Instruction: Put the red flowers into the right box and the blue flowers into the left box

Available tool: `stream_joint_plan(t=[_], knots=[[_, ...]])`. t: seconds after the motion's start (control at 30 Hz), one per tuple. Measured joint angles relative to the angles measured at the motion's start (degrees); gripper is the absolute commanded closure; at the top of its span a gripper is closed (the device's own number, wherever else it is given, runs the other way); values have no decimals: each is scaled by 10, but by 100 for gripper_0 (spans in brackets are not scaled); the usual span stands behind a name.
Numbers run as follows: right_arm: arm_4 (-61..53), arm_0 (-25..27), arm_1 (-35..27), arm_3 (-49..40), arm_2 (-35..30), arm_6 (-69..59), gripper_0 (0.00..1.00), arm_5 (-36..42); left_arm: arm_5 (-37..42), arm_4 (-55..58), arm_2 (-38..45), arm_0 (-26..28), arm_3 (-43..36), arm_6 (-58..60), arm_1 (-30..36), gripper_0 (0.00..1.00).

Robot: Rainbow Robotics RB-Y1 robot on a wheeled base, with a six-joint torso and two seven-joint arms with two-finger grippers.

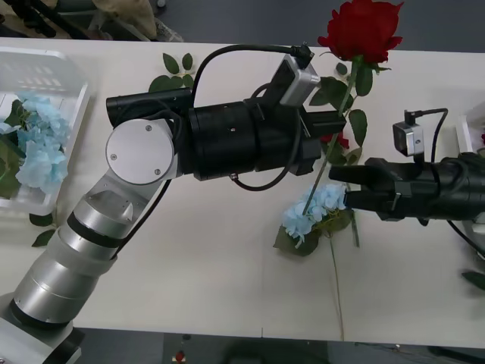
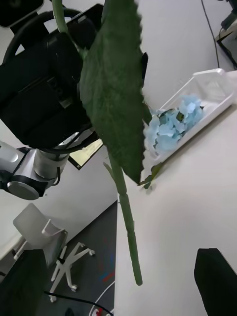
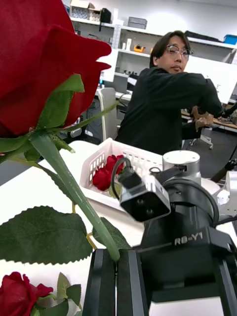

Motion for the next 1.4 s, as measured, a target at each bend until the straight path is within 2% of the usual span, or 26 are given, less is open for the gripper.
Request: stream_joint_plan(t=[0.3,0.57,0.97,1.27,1.33,1.4], knots=[[29,0,30,0,6,0,12,-8,0,0,0,0,0,0,0,100],[29,0,33,0,50,0,12,-23,0,0,0,0,0,0,0,100],[25,-1,52,0,36,0,12,-33,0,0,0,0,0,0,0,100],[24,-23,70,0,42,0,12,-34,0,0,0,0,0,0,0,100],[24,-27,70,0,52,0,17,-44,0,0,0,0,0,0,0,100],[24,-30,70,0,63,0,30,-53,0,0,0,0,0,0,0,100]])
